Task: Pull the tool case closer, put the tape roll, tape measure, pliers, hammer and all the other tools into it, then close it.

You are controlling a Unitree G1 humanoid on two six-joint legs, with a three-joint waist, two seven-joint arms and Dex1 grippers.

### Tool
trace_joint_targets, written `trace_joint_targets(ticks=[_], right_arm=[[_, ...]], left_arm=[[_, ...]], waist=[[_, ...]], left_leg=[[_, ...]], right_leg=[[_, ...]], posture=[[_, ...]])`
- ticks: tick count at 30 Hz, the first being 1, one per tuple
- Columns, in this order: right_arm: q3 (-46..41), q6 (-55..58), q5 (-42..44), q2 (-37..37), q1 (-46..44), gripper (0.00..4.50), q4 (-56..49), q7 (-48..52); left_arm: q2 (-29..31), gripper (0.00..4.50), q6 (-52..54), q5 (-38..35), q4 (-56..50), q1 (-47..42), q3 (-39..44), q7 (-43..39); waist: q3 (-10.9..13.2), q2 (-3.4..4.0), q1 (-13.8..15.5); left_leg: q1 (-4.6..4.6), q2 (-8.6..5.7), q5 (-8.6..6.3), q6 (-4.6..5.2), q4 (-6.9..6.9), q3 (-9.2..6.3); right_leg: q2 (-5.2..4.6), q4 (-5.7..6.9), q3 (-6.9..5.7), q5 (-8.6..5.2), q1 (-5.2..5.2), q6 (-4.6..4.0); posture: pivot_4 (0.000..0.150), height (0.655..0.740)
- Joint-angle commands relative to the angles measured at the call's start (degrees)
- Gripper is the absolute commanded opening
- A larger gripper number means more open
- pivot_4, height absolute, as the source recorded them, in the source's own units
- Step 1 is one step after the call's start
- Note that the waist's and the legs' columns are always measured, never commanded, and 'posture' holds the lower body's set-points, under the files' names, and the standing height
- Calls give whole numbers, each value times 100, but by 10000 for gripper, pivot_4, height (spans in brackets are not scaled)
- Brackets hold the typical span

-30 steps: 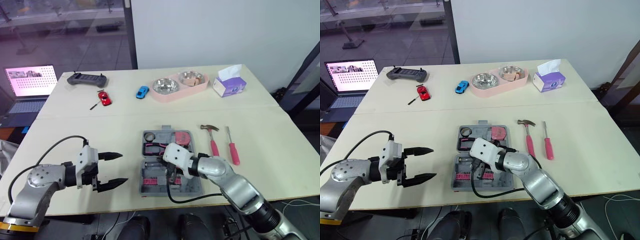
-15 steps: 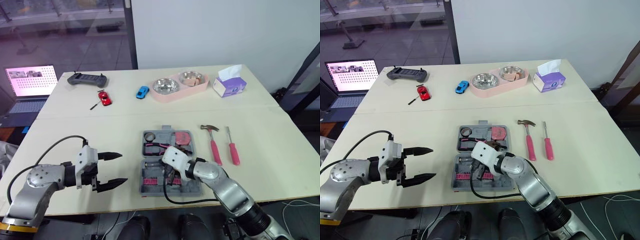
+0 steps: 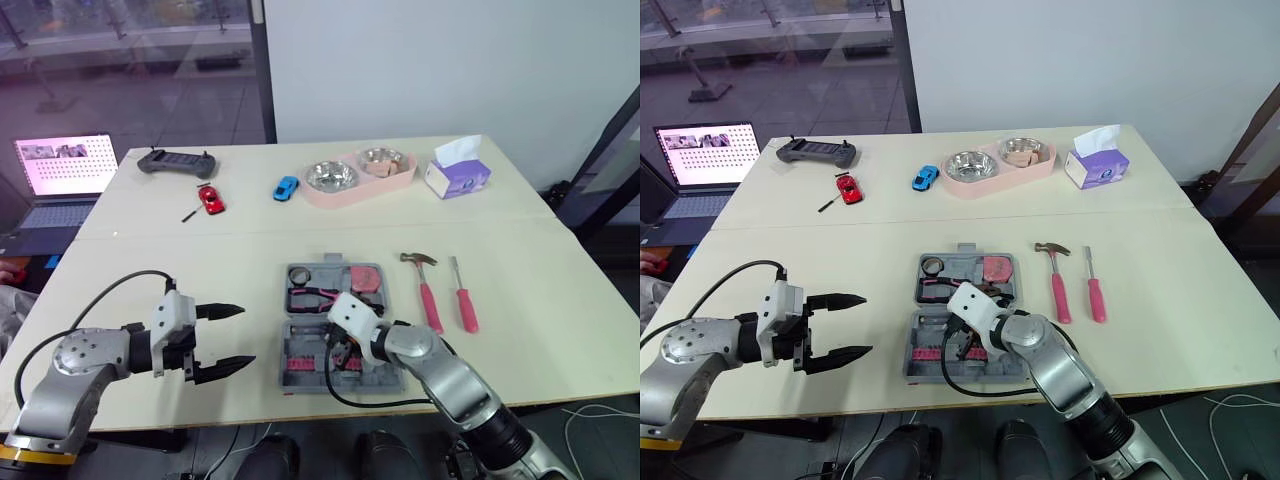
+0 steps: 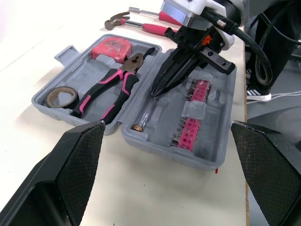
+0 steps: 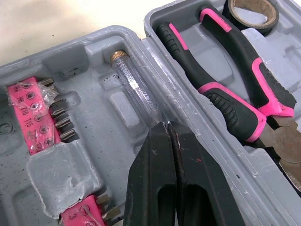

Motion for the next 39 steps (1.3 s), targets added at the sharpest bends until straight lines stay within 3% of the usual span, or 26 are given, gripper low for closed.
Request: trace_joint_targets(ticks=[1,4,9,11,14,19,21,28,39], right_arm=[[150,313,-50,-52,61,569,94,58],[-87,159,48,-19,-45,569,-139,32],[-1089,-418,608,-48,-181,569,-1132,146],[-1758,-431,966,-373,-122,569,-1593,406],[-2981,-467,1677,-1077,451,569,-2002,1070],[-4498,-1111,2133,-2084,1971,569,-1595,2005],[-5153,-1120,2394,-2252,2418,8094,-1143,2272],[-6713,-1569,2674,-2575,3239,43817,-263,2670],[-6717,-1904,2738,-2624,3438,44480,-207,2659]], left_arm=[[3,45000,-143,-22,-71,-44,100,17],[-30,45000,-185,1,-45,-82,84,52],[-40,45000,12,-56,12,-105,112,186],[-30,45000,-117,5,155,-61,164,174],[69,45000,-354,125,550,90,356,132],[179,45000,-683,163,1115,256,746,101],[230,45000,-757,153,1368,297,957,128],[697,45000,-888,89,1901,803,1694,-229],[765,45000,-1198,186,2137,789,1830,-359]], waist=[[-3,-1,-1],[-2,0,-2],[3,4,-6],[4,5,-4],[5,3,35],[12,7,134],[13,9,131],[14,10,121],[18,18,130]], left_leg=[[0,0,0,0,0,0],[0,0,0,0,-1,-1],[-14,-1,0,0,0,0],[-14,0,0,0,-1,-1],[-14,-1,-2,4,-2,-1],[-15,0,-13,20,-3,2],[-15,1,-13,20,0,7],[-12,8,-14,20,-5,14],[-15,5,-18,21,-5,17]], right_leg=[[0,0,0,0,0,0],[0,0,0,-1,0,1],[-1,1,1,0,6,2],[0,1,0,0,6,2],[-2,-5,-1,-4,11,7],[-9,-27,-6,-19,24,6],[-20,-36,-6,-24,30,-2],[-22,-50,3,-24,33,-7],[-39,-66,3,-27,39,-10]], posture=[[1500,7370],[1500,7370],[1500,7370],[1500,7370],[1500,7370],[1500,7370],[1500,7370],[1500,7370],[1500,7370]])
